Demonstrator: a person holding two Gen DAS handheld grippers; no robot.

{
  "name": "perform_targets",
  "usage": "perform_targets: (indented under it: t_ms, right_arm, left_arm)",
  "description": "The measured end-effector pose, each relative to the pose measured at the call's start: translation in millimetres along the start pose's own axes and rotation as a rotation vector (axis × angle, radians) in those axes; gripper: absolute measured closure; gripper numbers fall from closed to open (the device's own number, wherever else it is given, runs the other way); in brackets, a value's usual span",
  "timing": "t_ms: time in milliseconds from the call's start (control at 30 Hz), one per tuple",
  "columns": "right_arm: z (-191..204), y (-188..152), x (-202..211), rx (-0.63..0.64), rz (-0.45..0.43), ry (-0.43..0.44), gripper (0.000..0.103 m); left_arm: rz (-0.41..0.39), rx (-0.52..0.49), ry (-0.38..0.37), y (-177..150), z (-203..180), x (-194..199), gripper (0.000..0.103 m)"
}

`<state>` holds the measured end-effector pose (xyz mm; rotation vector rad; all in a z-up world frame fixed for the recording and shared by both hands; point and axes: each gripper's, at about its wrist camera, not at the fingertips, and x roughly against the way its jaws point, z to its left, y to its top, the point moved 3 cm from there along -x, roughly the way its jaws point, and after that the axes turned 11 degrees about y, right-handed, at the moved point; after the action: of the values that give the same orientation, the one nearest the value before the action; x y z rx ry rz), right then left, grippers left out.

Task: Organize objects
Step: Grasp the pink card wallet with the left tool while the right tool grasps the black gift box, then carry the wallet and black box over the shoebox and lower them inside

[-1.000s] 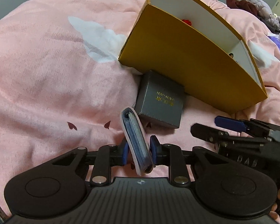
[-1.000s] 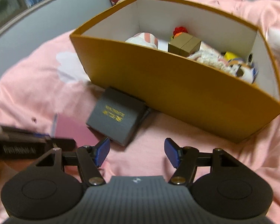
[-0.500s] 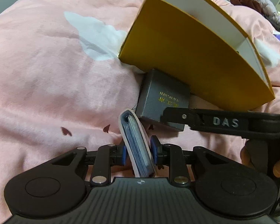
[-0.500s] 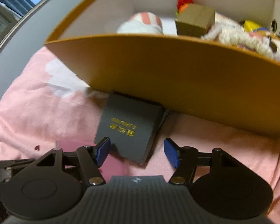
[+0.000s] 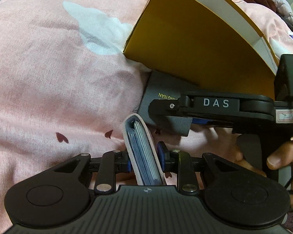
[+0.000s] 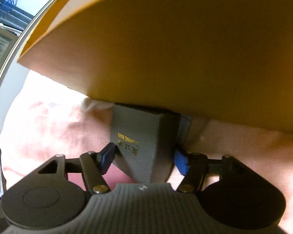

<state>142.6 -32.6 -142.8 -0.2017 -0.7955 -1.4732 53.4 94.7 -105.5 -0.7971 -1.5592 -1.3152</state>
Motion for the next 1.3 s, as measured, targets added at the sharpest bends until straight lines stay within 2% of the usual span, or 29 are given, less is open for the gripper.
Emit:
perform_targets:
  t_ms: [267,400,600,700,767,900,1100,1300]
  right_arm:
    - [24.0,-13.1,26.4,0.110,-0.058,-0.008,0.060]
    - [40.0,-19.4,53.0,0.167,-0.125,-0.001,0.064]
    - [50.8,-33.5,96.3,0.236,-0.174,-0.070,0.068]
    - [49.9,-42.3,104.1,0.268,-0.116,-0.126,0.068]
    - [46.9,-52.8,101.6,0.286,-0.033,-0.210,0.067]
    - [33.9,-75.4,99.3,0.288,0.048,-0.248,0.067]
    - [34.1,-77.2,101.9,0.286,0.065,-0.261,0.065]
    - [36.1,-71.6,112.4,0.271,0.025,-0.253,0.062]
  left_arm:
    - [-0.002,-0.002,0.006,-3.2,-1.7,5.0,0.075]
    - [-0.001,0.003,0.005,-5.2,-1.7,8.0,0.075]
    - [-0.009,0.002,0.003,-7.2,-3.5,14.3,0.074]
    - [-0.024,-0.015,0.006,-8.7,-5.4,16.2,0.074]
    - [-0.031,-0.023,0.006,-10.5,-2.9,18.1,0.075]
    - [-0.042,-0.028,0.010,-14.2,0.7,18.5,0.075]
    - [-0.053,-0.031,0.019,-15.5,0.3,11.9,0.075]
    - [-0.079,-0.046,0.021,-18.3,-3.6,20.2,0.080]
